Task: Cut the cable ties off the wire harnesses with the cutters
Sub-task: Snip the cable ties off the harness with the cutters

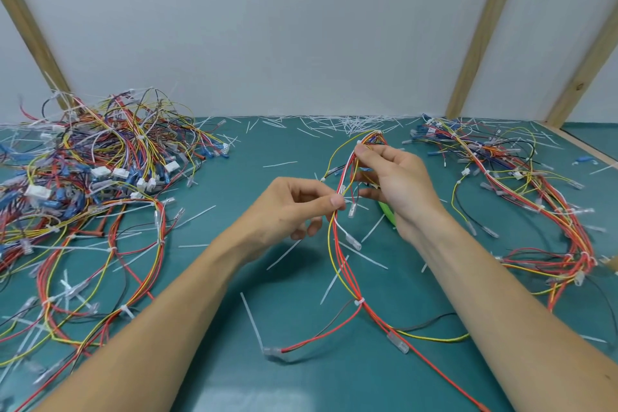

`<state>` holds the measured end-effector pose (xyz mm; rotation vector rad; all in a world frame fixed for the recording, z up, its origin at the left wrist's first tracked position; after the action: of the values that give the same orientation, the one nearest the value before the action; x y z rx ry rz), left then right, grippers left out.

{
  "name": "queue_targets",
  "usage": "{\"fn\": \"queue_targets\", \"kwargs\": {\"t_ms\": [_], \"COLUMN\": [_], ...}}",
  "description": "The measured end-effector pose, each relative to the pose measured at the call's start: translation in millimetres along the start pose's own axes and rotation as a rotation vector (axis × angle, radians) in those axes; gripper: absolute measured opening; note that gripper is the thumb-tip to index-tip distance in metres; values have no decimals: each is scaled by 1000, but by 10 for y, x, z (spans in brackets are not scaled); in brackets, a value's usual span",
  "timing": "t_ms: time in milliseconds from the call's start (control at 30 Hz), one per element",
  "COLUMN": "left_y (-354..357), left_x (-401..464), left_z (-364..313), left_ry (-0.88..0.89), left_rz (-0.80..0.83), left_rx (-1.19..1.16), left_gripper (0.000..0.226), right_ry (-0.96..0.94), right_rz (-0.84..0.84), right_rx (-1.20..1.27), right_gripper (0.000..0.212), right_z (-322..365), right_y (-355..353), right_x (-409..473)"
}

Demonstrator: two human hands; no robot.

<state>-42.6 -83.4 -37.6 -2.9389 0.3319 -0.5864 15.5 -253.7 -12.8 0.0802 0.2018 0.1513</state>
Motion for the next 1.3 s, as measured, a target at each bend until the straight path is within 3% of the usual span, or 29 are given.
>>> {"fn": "queue_targets", "kwargs": {"t_ms": [100, 233, 400, 500, 633, 800, 967, 1033, 1100, 1200, 1300], "left_y": [-35, -122, -240, -283, -324, -368, -327, -297, -286, -247, -140], "left_x": [8, 39, 78, 77, 75, 60, 66, 72, 76, 73, 35], "left_z": [10, 46, 52, 40, 24, 41, 54, 35, 11, -31, -77], "left_ry": [38, 49, -26, -103, -116, -108, -67, -26, 2, 35, 25], "left_rz": [-67, -305, -563, -656, -778, -859, -754, -700, -613, -410, -141], "left_rx": [-51, -177, -443, -649, -852, -850, -625, -523, -455, -423, -332], "left_gripper": [15, 14, 12, 16, 19, 19, 7, 11, 20, 27, 31], "right_ry": [-7, 25, 84, 69, 141, 198, 217, 221, 212, 238, 296], "right_rz": [9, 54, 300, 417, 637, 784, 946, 904, 732, 380, 167], "right_rx": [-2, -63, -343, -545, -482, -297, -543, -619, -571, -236, 60], "right_gripper": [11, 8, 28, 25, 30, 32, 24, 24, 26, 34, 54], "right_z": [3, -10, -65, -129, -128, -65, -154, -190, -173, -76, -18], "right_y": [-5, 10, 90, 112, 115, 60, 54, 61, 73, 39, -80], "right_x": [12, 14, -69, -111, -154, -147, -160, -143, -103, 1, 88]}}
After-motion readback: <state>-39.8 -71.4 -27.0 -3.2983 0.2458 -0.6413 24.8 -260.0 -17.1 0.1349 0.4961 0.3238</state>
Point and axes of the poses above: each hand's wrist, its own x-axis towards the middle knuckle, its own y-axis out of the palm, z = x × y, the point moved 1 cm from there along x, towards the middle knuckle, and after that the axes turned 14 degrees about y, right-handed, at the moved point
